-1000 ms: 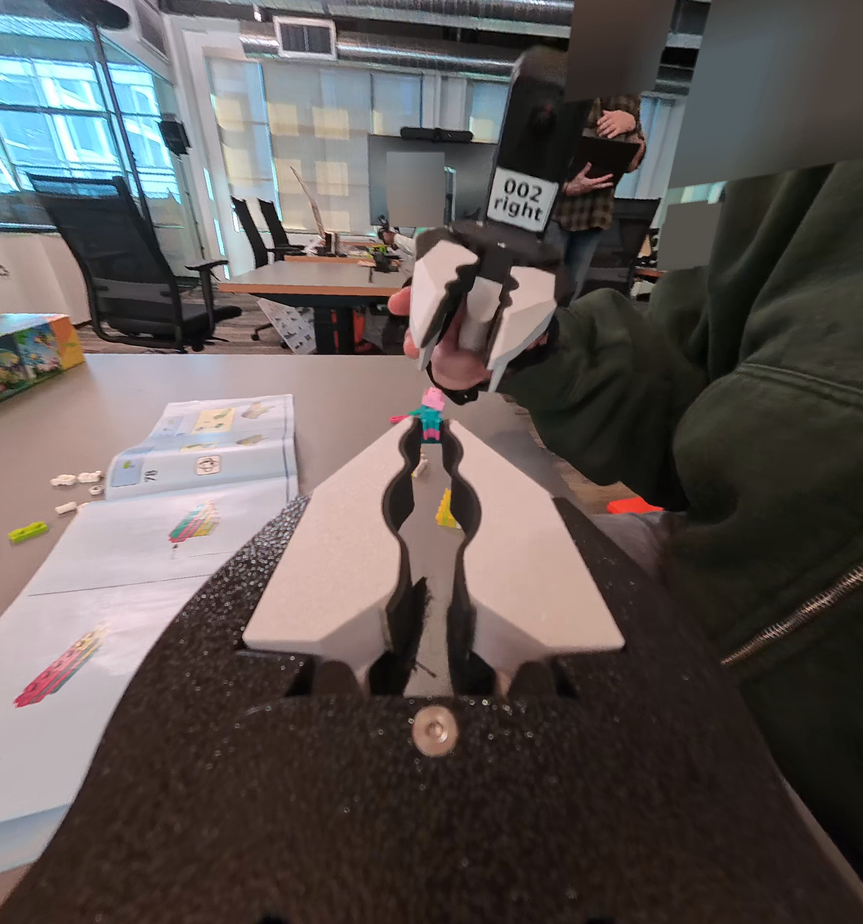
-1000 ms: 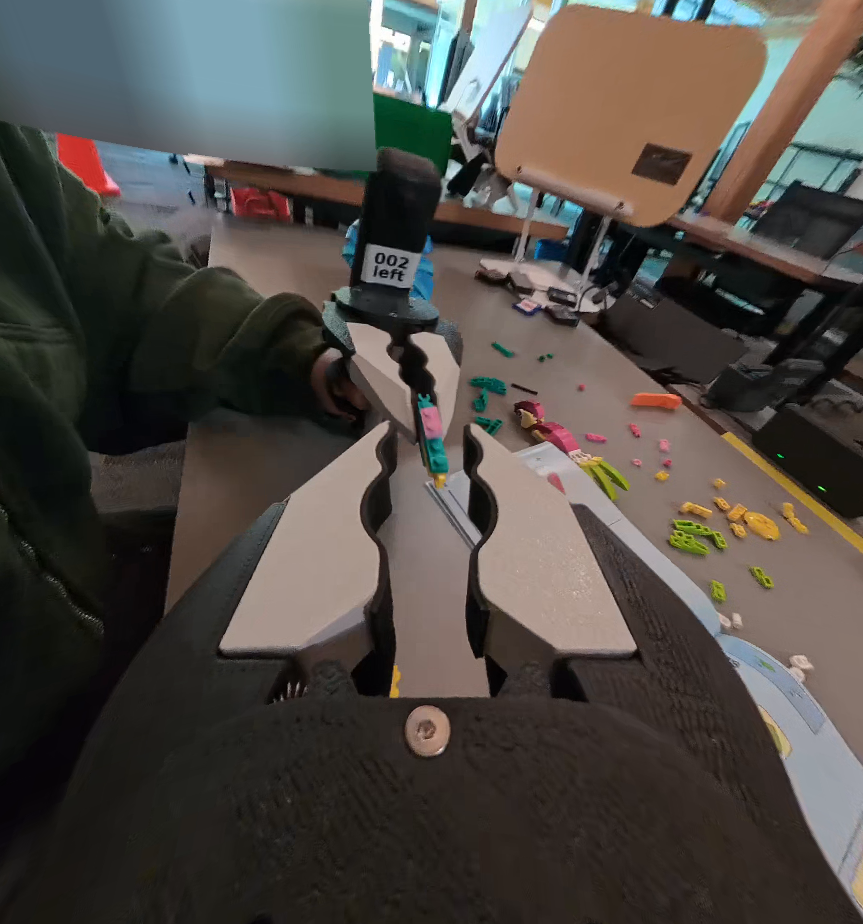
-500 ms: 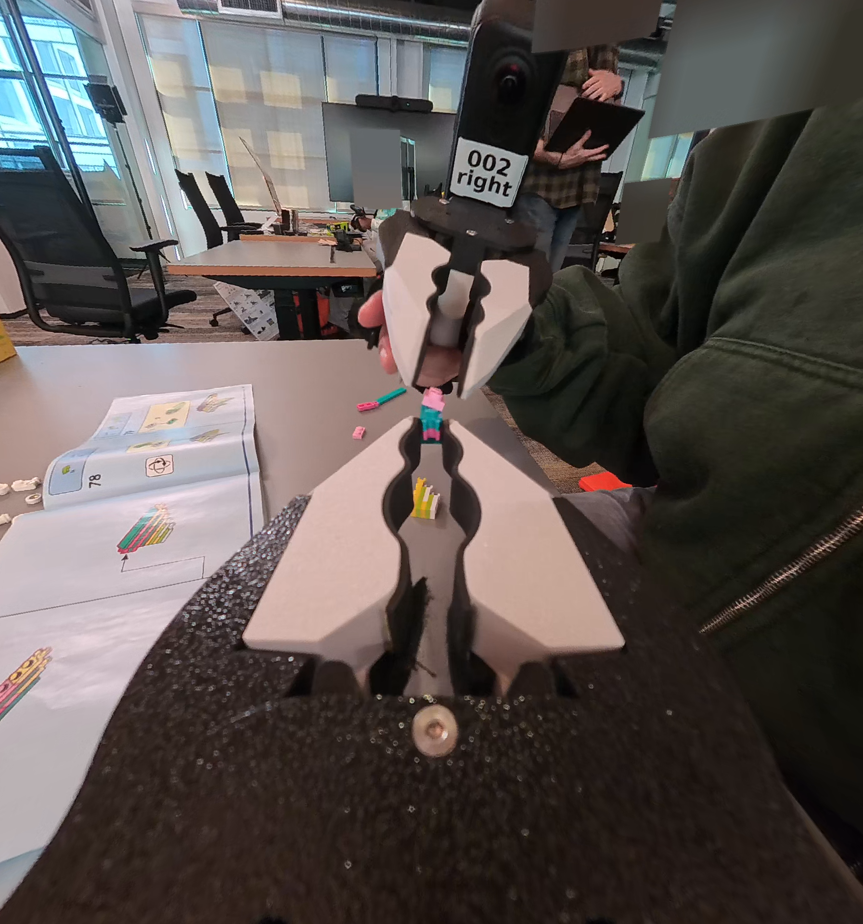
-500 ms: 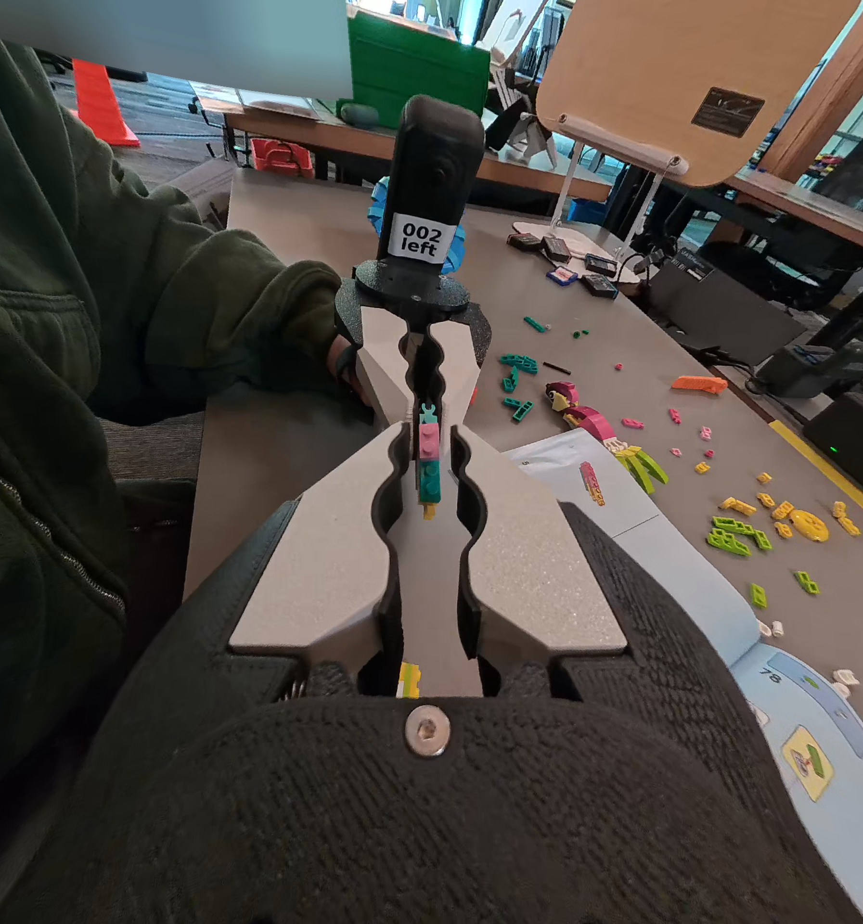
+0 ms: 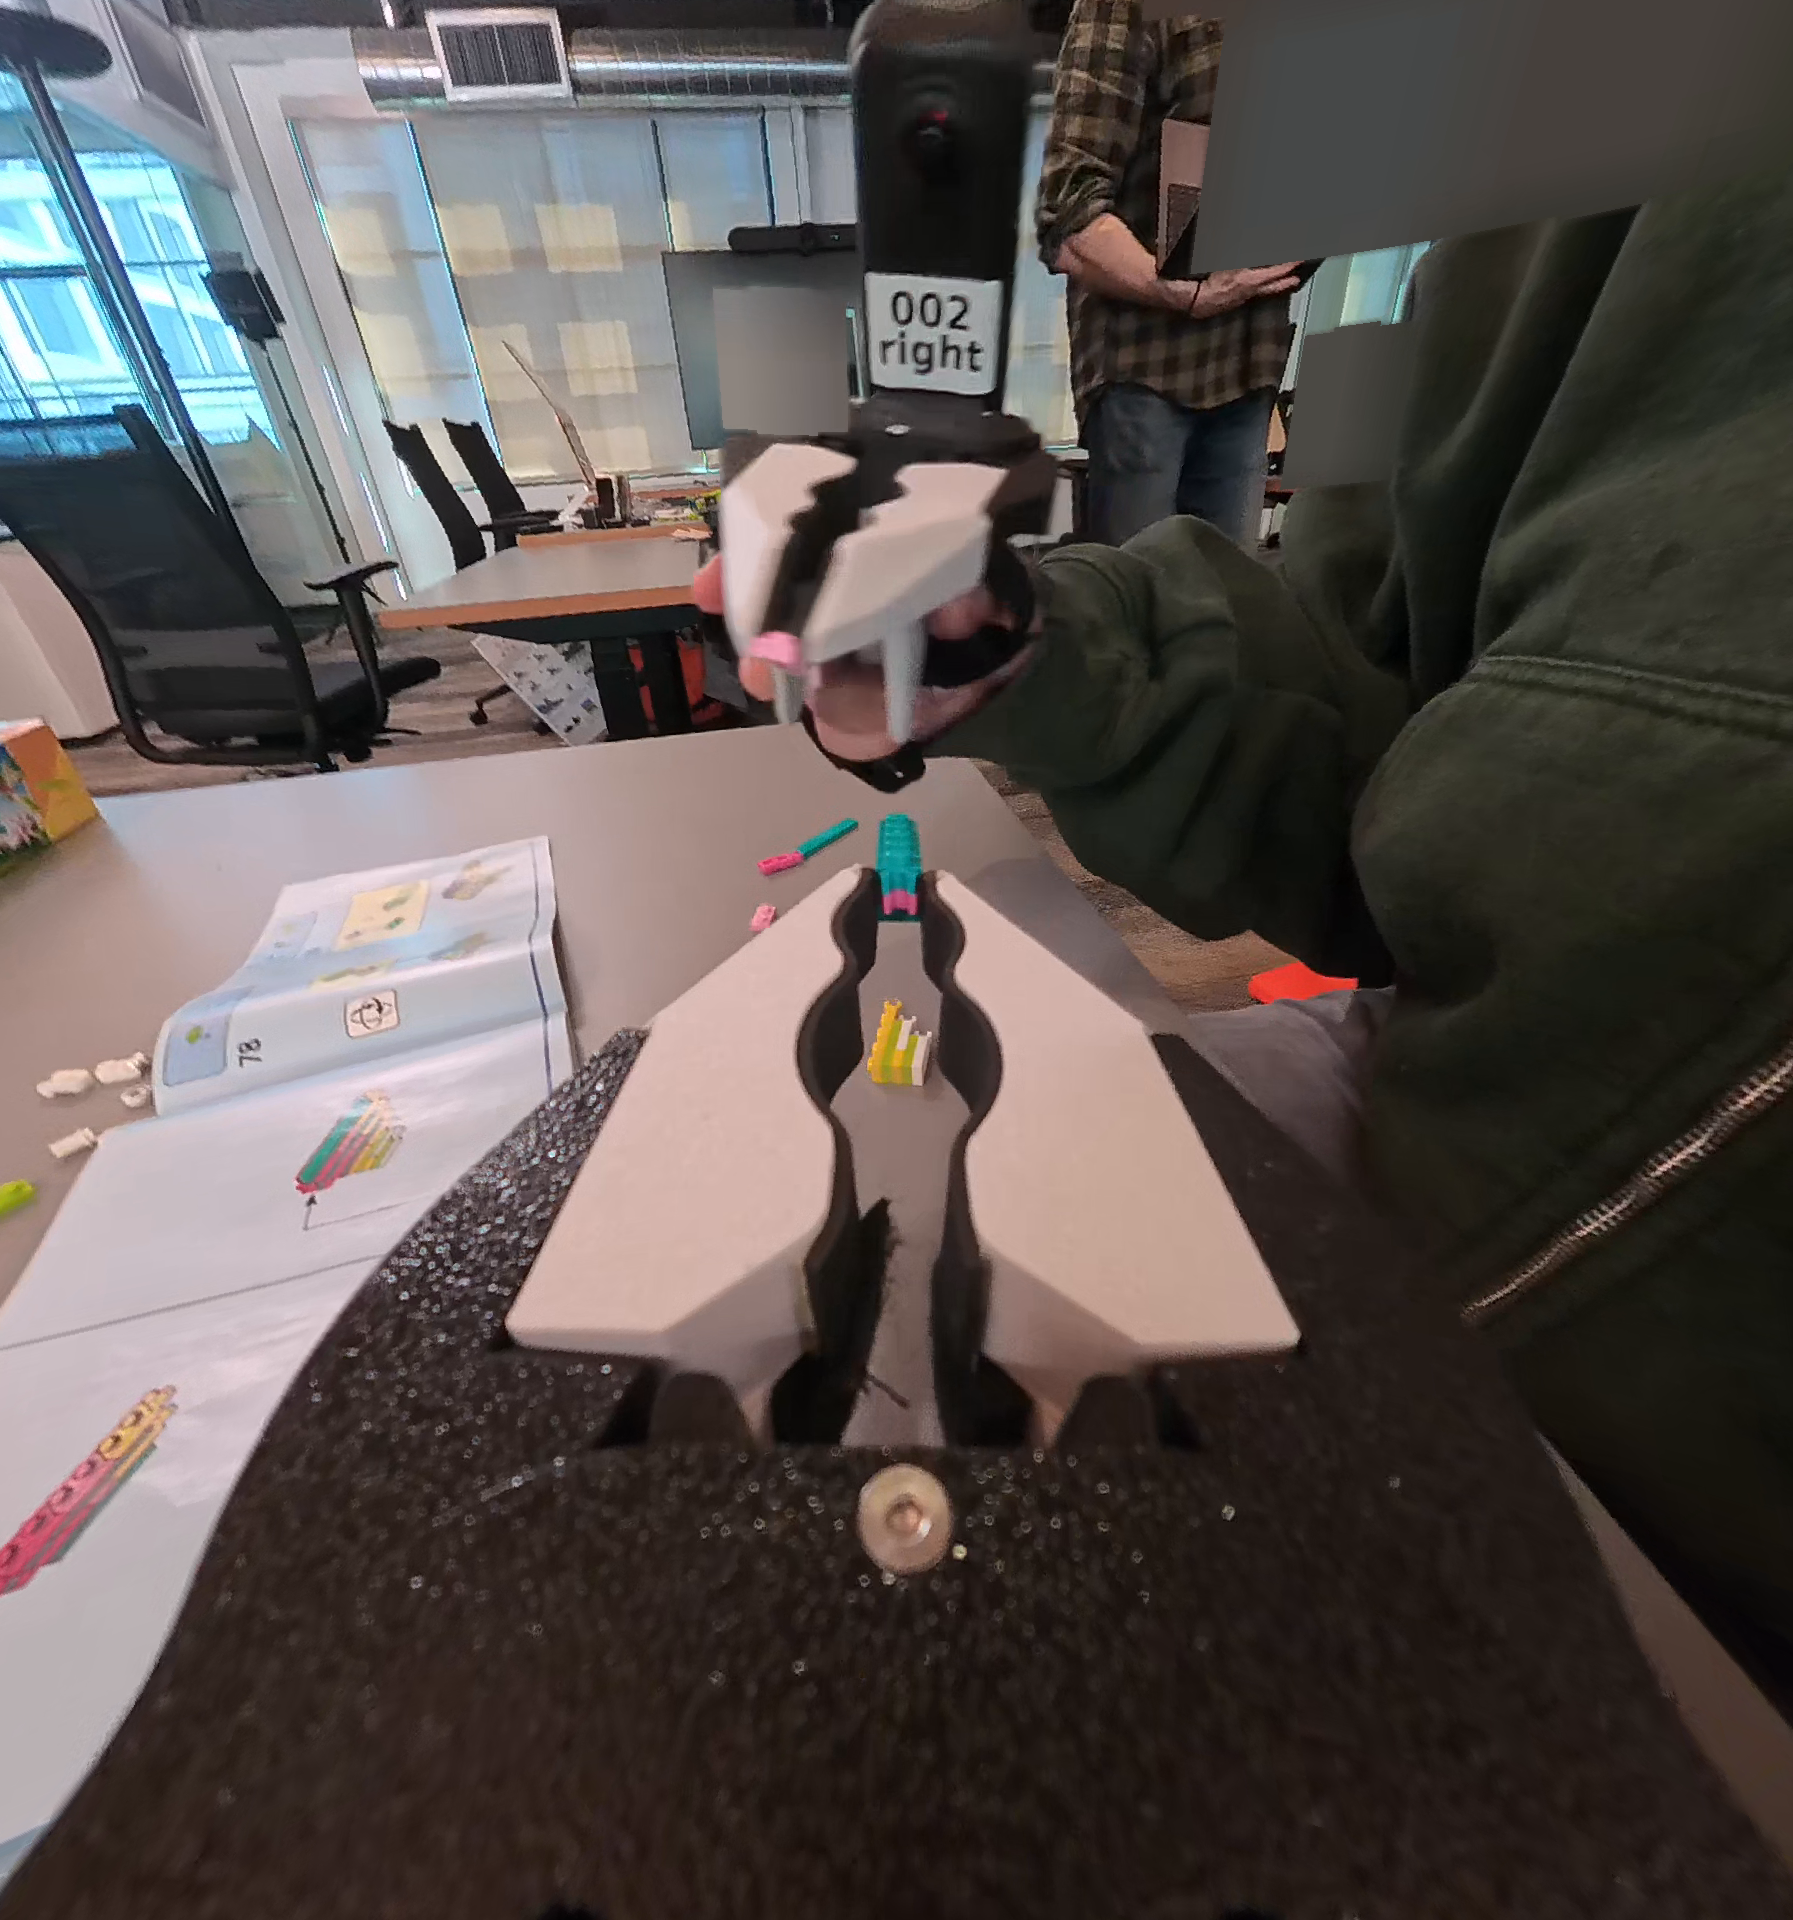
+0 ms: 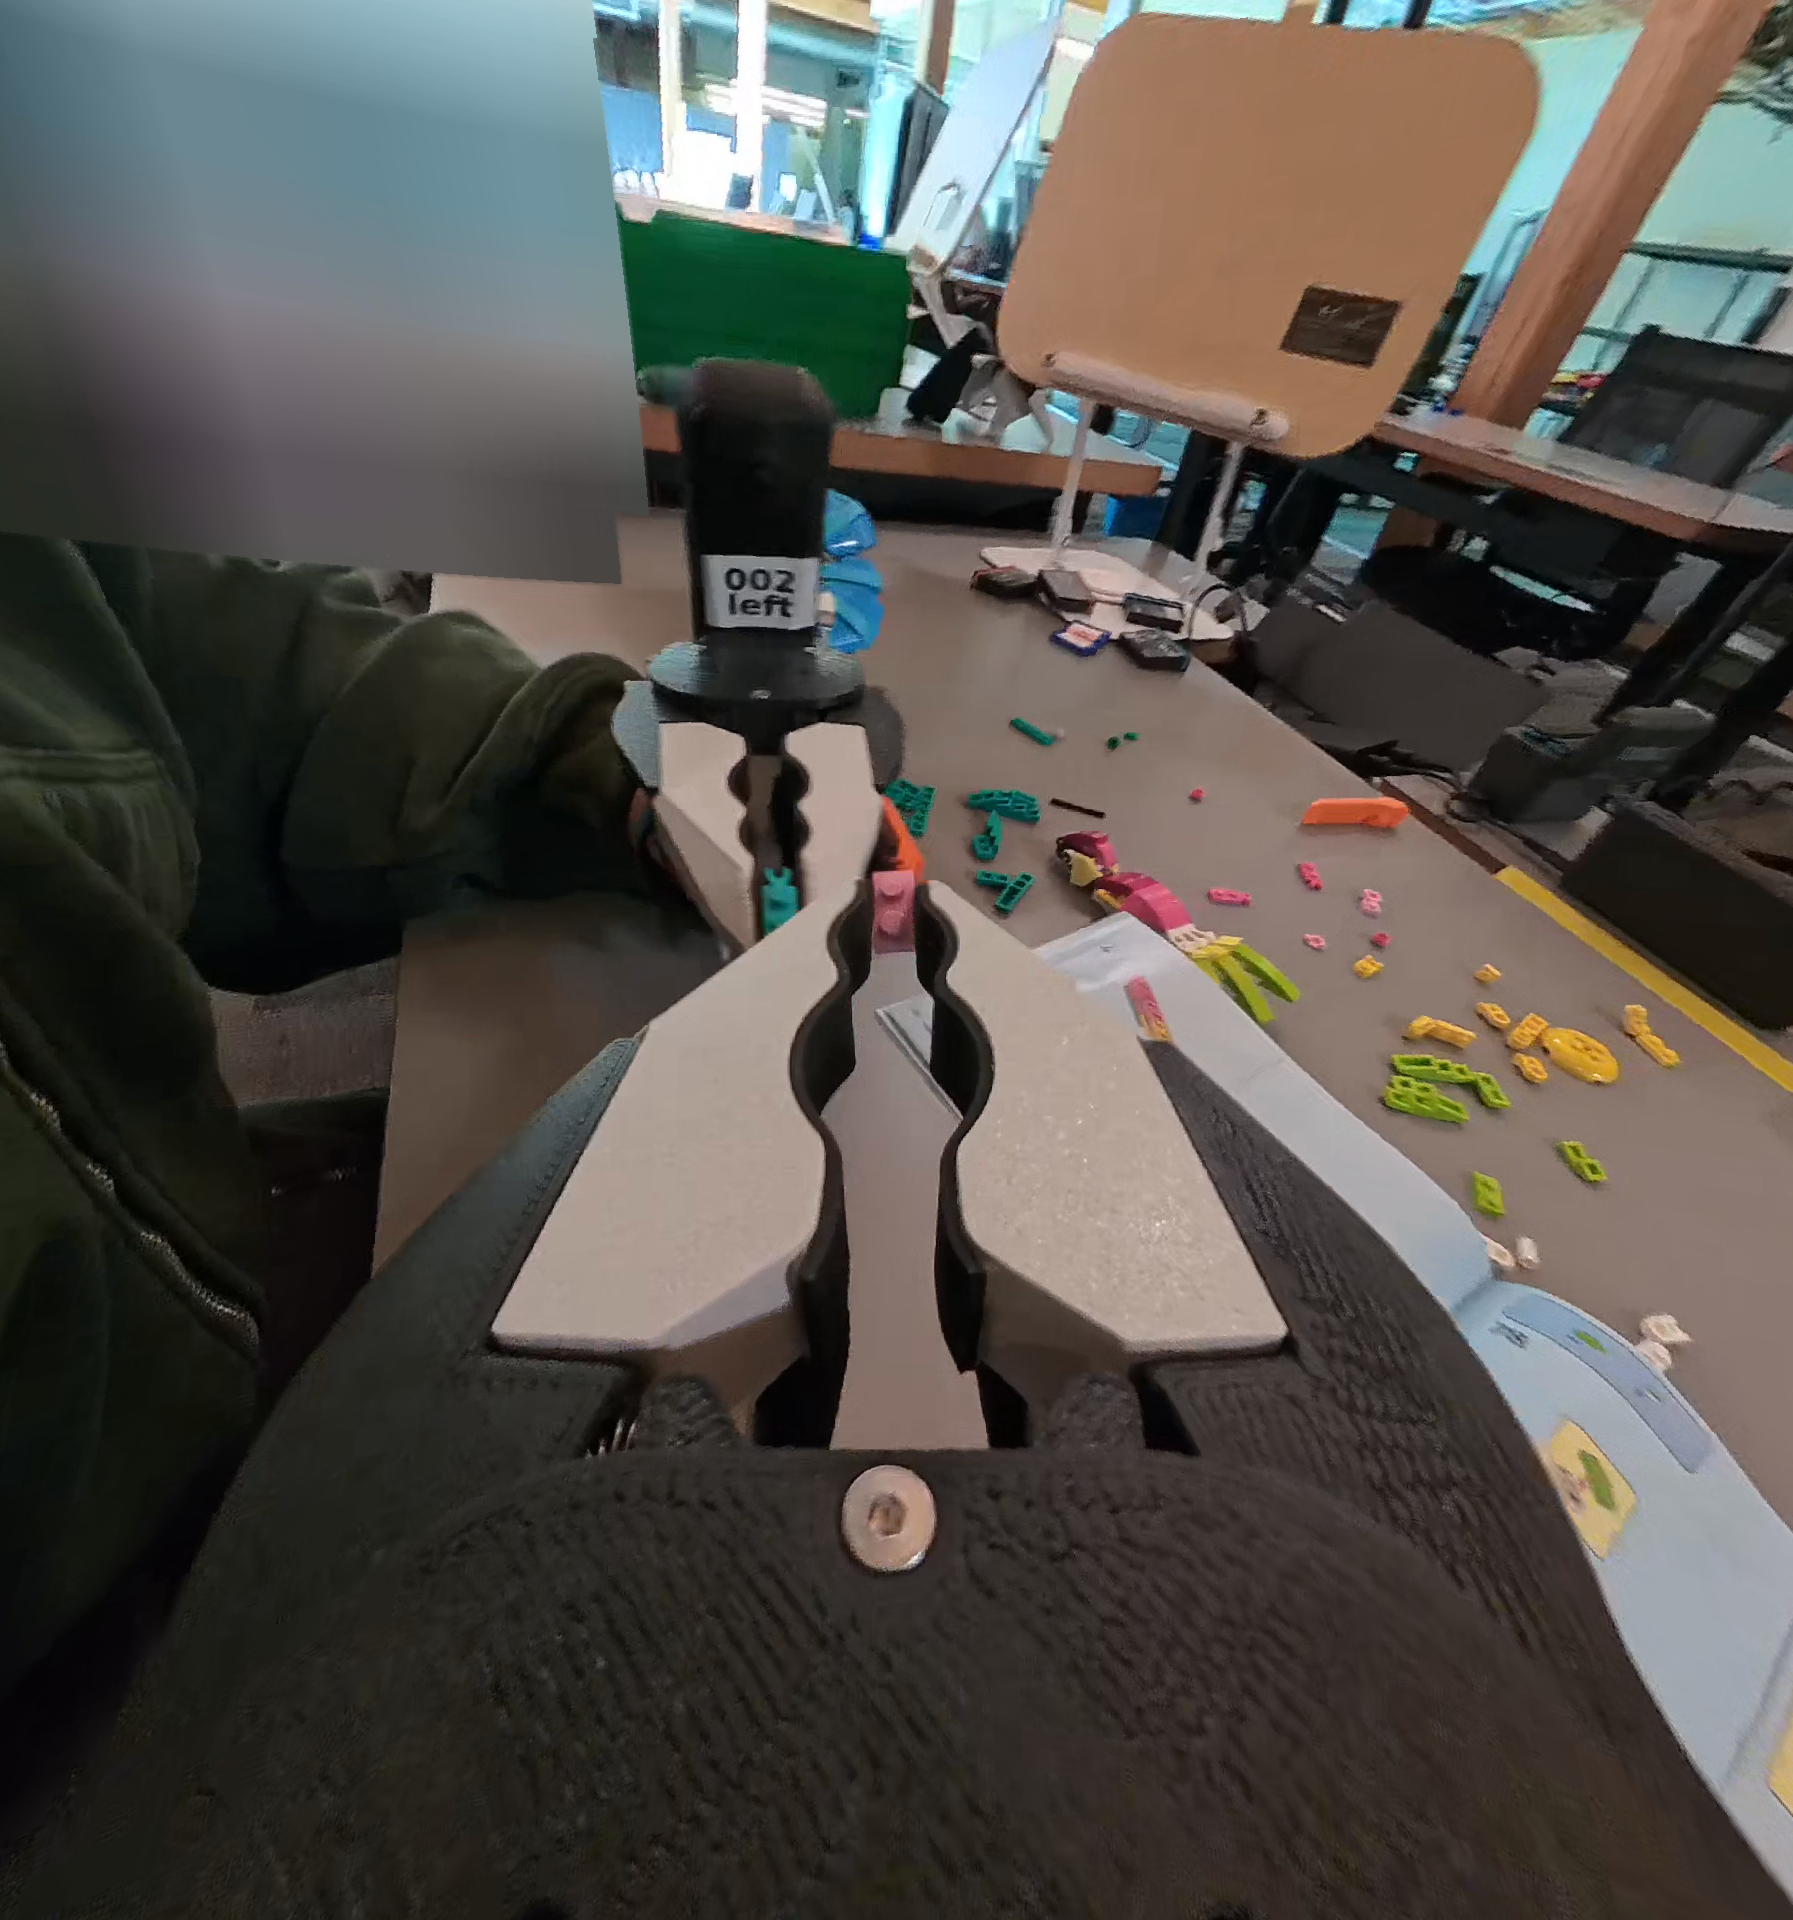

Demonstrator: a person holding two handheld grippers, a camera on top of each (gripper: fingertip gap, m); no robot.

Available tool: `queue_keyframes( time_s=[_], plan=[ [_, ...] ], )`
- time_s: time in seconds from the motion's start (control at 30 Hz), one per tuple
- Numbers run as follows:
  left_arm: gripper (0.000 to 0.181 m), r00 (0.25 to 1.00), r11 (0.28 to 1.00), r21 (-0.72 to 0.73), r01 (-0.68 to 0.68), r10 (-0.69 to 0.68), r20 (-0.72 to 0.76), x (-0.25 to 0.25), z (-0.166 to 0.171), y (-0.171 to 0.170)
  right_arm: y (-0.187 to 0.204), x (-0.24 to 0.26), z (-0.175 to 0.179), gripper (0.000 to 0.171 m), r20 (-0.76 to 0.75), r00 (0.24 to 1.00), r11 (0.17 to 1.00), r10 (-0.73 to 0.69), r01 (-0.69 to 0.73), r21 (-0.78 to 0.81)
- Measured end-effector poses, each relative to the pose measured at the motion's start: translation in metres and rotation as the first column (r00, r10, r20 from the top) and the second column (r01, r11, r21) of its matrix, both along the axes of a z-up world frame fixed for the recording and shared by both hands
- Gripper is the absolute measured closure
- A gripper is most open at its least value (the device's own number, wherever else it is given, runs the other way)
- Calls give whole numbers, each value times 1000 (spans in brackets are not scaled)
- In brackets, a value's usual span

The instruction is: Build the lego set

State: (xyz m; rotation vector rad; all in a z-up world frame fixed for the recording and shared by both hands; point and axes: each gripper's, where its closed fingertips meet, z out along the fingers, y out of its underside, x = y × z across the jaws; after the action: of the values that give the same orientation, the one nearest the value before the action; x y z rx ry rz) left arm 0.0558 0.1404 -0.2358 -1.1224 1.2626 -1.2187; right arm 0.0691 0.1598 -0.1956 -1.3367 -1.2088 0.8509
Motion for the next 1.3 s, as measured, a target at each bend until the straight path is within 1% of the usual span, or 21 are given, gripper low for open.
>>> queue_keyframes(
  time_s=[0.1, 0.17, 0.27, 0.33, 0.43, 0.53, 0.9, 1.13, 1.3],
  plan=[
    [175, 1000, 1000, 15, -2, 2, 3, 0, 1, -1, 18, 16, -10, 165, 54, 995, 997, -80, 81, -12],
    [175, 1000, 1000, 20, -4, 4, 3, 0, 1, 0, 27, 25, -35, 165, 173, 980, 992, -98, 111, -67],
    [175, 1000, 1000, 20, -5, 5, 2, -1, 1, 0, 27, 34, -79, 165, 356, 933, 976, -49, 121, -183],
    [175, 1000, 1000, 21, -6, 6, 2, -1, 1, 0, 24, 36, -98, 164, 419, 908, 966, -17, 123, -229],
    [175, 1000, 1000, 19, -6, 6, 2, -1, 1, 0, 22, 36, -113, 164, 471, 882, 961, 3, 128, -245],
    [175, 1000, 1000, 18, -7, 7, 1, -1, 1, 0, 22, 37, -120, 164, 491, 871, 960, 7, 132, -247],
    [175, 1000, 1000, 15, -7, 7, -2, -1, 0, 0, 24, 36, -120, 164, 485, 875, 962, -6, 137, -235],
    [176, 1000, 1000, 12, -6, 6, -3, -1, 0, 0, 22, 36, -130, 164, 527, 850, 961, 3, 143, -236],
    [176, 1000, 1000, 13, -2, 2, 0, -1, 1, -1, 20, 35, -134, 147, 528, 849, 954, 21, 141, -264]
  ],
)
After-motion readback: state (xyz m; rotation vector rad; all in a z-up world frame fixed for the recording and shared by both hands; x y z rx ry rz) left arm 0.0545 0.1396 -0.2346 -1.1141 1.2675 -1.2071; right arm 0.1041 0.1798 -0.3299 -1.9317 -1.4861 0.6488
